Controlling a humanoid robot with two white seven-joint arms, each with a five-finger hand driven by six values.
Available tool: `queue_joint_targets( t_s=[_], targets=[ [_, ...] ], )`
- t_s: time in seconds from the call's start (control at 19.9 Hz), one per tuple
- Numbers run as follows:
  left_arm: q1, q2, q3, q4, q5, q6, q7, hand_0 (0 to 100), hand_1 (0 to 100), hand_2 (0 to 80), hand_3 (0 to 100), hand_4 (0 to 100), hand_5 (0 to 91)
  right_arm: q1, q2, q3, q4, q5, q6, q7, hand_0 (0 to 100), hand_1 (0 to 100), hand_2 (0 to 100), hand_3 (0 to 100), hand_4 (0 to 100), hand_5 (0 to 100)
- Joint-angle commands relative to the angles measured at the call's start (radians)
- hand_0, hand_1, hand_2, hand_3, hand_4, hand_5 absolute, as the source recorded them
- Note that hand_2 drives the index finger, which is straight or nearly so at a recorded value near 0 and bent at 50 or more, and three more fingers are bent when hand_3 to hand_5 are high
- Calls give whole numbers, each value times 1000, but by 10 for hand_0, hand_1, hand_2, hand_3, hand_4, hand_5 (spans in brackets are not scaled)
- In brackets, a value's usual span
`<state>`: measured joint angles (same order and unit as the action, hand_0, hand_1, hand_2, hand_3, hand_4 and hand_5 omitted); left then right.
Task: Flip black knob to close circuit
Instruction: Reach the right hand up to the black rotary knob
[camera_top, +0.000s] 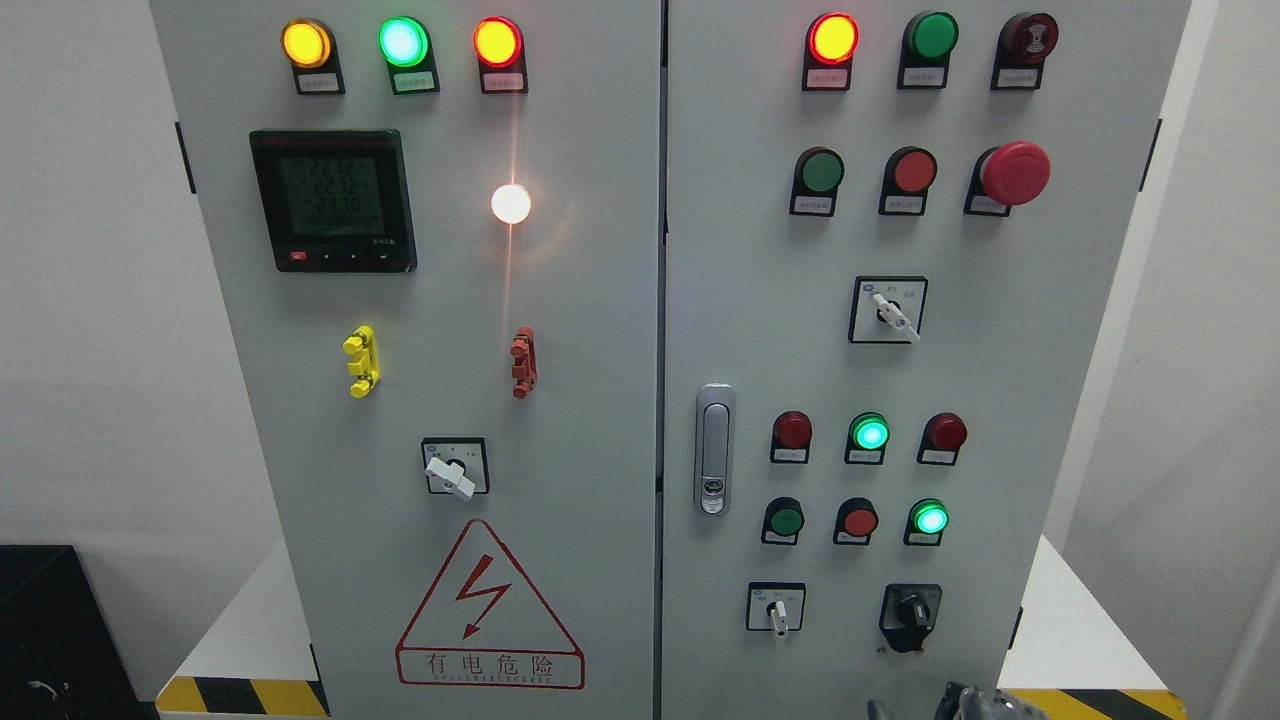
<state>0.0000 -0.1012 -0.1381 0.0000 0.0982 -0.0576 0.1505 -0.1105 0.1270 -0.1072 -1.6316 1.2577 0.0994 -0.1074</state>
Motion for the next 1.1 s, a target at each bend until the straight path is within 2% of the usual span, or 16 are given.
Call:
queue_joint_targets(
  t_s=[0.0, 0.25, 0.45, 1.05],
  targets=[
    [23, 0, 0, -29, 0, 1, 0, 120, 556, 0, 0, 0, 0, -38, 0, -11, 18, 28, 12, 20, 0, 10, 746, 990, 920, 1000],
    [23, 0, 0, -29, 0, 1, 0, 120, 556, 0, 0, 0, 0, -72, 0, -12, 27, 29, 33, 23, 0, 8, 744, 990, 919, 1000],
    [21, 0, 0, -29, 0, 1, 0, 120, 556, 0, 0, 0, 0, -80, 2, -35, 27, 52, 33, 20, 0, 10, 740, 988, 920, 1000],
    [23, 0, 0, -29, 0, 1, 0, 120, 556, 0, 0, 0, 0, -126, 5, -37, 78, 55, 51, 20, 0, 39, 706, 953, 906, 1000]
  ],
)
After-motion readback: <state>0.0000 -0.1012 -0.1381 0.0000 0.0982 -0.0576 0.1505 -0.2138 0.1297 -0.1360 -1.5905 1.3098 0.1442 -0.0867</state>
